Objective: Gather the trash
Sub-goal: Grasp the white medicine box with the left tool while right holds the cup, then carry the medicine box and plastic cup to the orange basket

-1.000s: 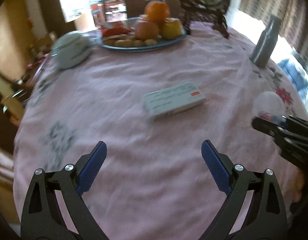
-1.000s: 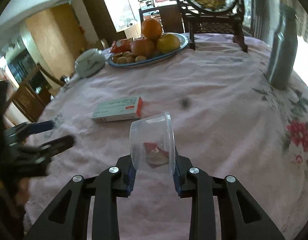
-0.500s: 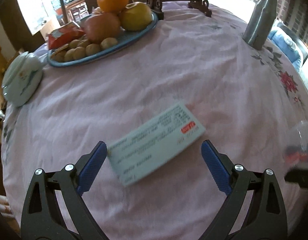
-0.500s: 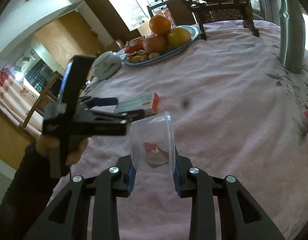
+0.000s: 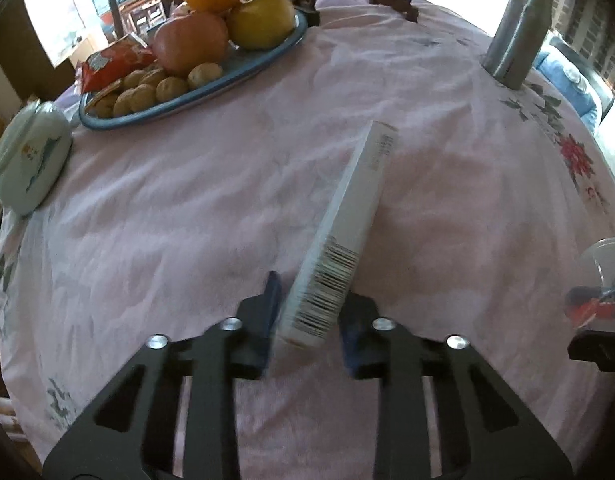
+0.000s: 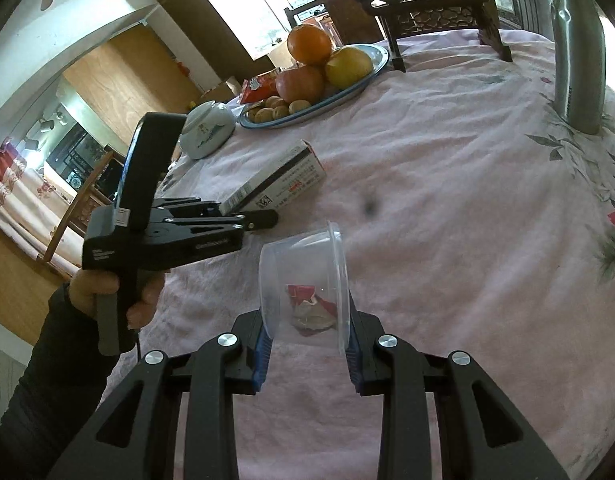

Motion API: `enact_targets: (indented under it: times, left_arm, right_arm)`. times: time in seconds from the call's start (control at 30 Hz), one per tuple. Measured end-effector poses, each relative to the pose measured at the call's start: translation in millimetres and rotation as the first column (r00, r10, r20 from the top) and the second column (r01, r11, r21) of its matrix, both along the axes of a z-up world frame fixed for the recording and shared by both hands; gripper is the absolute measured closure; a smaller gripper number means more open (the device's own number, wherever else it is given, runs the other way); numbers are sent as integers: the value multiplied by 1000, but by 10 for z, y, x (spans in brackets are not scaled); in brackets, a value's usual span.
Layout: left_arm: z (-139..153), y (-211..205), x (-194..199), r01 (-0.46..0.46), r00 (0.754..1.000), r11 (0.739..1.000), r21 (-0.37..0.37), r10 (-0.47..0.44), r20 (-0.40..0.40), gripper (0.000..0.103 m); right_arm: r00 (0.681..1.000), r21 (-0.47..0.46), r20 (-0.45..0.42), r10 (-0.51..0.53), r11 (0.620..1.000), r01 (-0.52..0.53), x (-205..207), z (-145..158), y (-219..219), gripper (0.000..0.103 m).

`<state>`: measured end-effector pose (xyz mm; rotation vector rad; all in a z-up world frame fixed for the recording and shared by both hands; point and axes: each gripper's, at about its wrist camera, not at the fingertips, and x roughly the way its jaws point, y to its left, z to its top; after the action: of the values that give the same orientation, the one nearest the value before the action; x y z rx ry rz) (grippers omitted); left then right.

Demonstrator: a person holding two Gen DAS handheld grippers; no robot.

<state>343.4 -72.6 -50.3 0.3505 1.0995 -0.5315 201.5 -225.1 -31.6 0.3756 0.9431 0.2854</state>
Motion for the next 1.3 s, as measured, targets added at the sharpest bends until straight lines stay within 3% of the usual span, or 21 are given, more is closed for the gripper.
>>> enact_targets:
  times: [0.37,0.57,0.6,0.67,0.73,0.87,1.03,1.3]
  left_arm:
    - [26,40,54,-70,998,997,-20,70,2,75]
    - [6,6,114,-93,996,994,-53,93,-4,67]
    - [5,2,114,-95,995,994,-56,96,0,67]
    - [6,-6,107,-96,995,994,-57,97,8,80]
    - [21,-3,83,-93,995,994,-50,94,20,86]
    - [109,57,-16,-107,993,993,-42,109,51,87]
    - [278,150,-332,-155,985,988,-24,157,70,86]
    - [533,438,-1293,-265,961,960,-93,271,61,86]
  right_arm:
    - [1000,-4,-10,-7,1000,7,12,-30,-17,72]
    - [1000,-22,-24,-11,1000,11,29,-75,-8,72]
    - [1000,-25,-24,-12,1000,12,30,-73,-7,72]
    - [1000,-29,-23,-14,999,13,30,-73,-8,72]
    - [1000,-28,-24,-14,1000,13,32,-70,-13,72]
    - [1000,-32,-16,-14,999,14,22,-49,-12,72]
    - [1000,-50,13,-14,999,15,-25,18,9,72]
    - [995,-151,99,-16,988,31,-219,226,192,72]
